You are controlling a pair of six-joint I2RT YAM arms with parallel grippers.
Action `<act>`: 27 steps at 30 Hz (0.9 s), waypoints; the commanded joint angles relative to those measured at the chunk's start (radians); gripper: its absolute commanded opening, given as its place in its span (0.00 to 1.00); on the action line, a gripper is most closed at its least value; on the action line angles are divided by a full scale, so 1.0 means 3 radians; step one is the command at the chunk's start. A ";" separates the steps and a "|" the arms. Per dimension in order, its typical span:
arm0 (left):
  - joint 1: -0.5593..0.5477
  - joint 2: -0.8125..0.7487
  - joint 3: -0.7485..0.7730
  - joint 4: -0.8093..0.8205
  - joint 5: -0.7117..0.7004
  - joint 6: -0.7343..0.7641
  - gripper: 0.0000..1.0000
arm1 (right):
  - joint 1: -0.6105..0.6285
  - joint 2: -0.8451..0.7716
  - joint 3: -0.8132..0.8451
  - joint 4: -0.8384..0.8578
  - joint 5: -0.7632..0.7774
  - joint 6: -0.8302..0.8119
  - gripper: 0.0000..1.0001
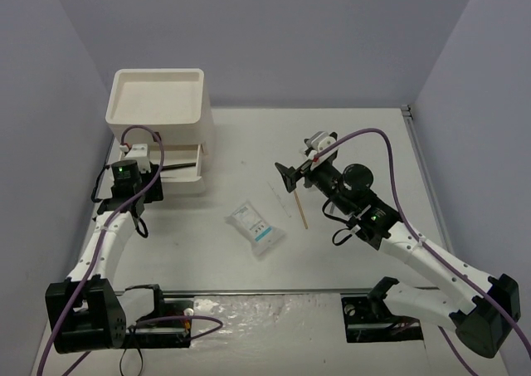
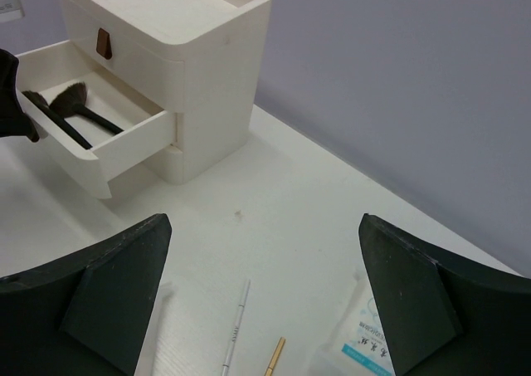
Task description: Organize the makeup
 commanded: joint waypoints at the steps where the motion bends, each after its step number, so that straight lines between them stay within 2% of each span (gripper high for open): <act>1: 0.0011 0.0092 0.0067 0.0521 0.0301 0.0081 0.47 | 0.0000 -0.0039 0.0027 0.0282 0.0069 0.0069 0.94; 14: 0.0006 0.0135 0.0097 0.0674 0.0564 -0.0074 0.46 | 0.0006 0.0027 -0.0004 0.0272 0.0077 0.0072 0.94; 27: -0.0057 -0.0013 0.0056 0.0554 0.0540 -0.0192 0.47 | 0.0006 0.0057 -0.0013 0.0266 0.0108 0.0069 0.94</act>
